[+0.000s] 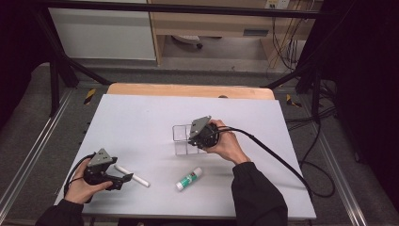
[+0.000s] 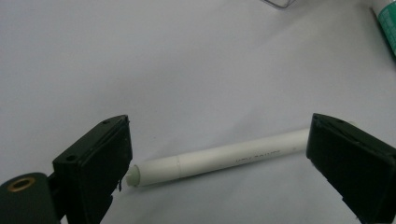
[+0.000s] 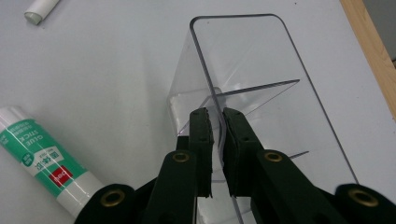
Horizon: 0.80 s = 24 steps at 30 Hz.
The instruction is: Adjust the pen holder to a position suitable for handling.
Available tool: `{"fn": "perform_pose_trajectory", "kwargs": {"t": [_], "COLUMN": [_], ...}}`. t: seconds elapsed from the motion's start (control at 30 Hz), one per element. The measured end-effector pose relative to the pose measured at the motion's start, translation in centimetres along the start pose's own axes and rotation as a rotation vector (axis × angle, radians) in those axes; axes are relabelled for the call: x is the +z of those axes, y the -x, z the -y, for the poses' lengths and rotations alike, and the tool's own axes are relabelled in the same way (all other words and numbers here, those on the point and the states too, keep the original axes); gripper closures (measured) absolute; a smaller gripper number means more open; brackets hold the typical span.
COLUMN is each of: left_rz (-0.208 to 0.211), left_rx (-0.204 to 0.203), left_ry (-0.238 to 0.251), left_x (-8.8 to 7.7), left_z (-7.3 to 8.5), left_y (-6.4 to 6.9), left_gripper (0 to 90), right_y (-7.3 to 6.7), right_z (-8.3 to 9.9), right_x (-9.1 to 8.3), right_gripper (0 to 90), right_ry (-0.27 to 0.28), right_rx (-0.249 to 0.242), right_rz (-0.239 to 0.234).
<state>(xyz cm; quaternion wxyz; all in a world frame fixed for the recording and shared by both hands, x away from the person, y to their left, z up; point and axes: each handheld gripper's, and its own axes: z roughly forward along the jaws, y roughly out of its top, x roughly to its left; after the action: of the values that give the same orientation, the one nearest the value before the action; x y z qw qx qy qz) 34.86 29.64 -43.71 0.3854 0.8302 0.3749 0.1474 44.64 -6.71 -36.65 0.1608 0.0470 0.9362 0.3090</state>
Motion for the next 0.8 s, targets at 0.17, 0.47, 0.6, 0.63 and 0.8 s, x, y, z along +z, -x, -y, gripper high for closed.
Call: {"fn": "perform_pose_trajectory", "kwargs": {"t": [0.17,0.47,0.6,0.63,0.8], "left_rz": [0.0,0.002,0.0,0.002,0.0], "left_rx": [0.001,0.001,-0.001,0.001,-0.001], "left_ry": [0.001,0.0,0.0,-0.001,0.002], "left_x": [-0.04,-0.01,-0.01,-0.01,-0.05], "left_z": [0.01,0.03,0.04,0.04,0.02], "left_y": [-0.01,0.0,-0.03,0.0,-0.04], "left_gripper": [7.0,7.0,7.0,7.0,7.0], "right_y": [0.34,0.71,0.56,0.57,0.42], "right_z": [-0.01,-0.04,0.01,0.04,0.09], "right_x": [0.21,0.44,0.27,0.26,0.16], "right_gripper": [84.7,85.6,85.8,85.8,85.3], "right_ry": [0.009,0.014,0.014,0.016,0.018], "right_rx": [0.034,0.07,0.039,0.035,0.017], "right_rz": [0.019,0.025,0.007,0.005,-0.003]}}
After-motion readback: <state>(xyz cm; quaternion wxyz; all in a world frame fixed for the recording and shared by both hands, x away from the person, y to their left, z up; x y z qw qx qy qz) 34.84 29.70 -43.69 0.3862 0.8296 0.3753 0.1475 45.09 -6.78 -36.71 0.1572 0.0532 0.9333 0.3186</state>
